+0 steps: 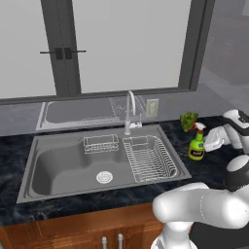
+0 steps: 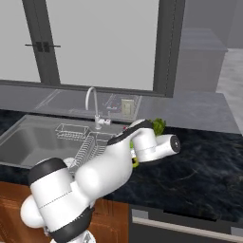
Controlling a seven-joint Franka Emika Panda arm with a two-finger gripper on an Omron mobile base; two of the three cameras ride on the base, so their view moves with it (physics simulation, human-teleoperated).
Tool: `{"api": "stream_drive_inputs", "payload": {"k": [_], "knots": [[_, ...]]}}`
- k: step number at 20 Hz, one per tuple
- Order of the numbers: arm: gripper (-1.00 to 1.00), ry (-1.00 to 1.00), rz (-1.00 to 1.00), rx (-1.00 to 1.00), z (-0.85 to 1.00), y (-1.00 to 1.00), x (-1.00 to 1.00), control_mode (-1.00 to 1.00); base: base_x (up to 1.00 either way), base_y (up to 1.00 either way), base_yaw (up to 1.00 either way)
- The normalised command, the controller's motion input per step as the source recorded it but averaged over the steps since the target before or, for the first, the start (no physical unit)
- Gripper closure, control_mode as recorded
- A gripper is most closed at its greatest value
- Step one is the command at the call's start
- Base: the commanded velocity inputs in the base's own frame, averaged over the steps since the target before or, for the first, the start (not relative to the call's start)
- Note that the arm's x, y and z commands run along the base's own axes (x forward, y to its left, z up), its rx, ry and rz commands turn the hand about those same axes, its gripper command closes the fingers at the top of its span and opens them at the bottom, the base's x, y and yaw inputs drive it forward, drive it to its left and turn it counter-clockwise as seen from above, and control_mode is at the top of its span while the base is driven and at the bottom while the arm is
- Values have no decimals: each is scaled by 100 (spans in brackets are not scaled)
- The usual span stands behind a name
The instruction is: Open the cabinet. Pick the spray and place it next to the sink. Then close the cabinet.
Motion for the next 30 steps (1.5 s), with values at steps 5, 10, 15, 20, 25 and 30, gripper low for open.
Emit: {"api": "stream_drive_inputs", "payload": {"k": [5,10,15,20,25,30], "knots": [[100,0,0,0,-7,0,2,-100,0,0,0],[100,0,0,0,-9,0,7,-100,0,0,0],[100,0,0,0,-23,0,4,-100,0,0,0],[100,0,0,0,-40,0,8,-100,0,0,0],[100,0,0,0,-16,0,3,-100,0,0,0],[100,0,0,0,-1,0,0,-100,0,0,0]]}}
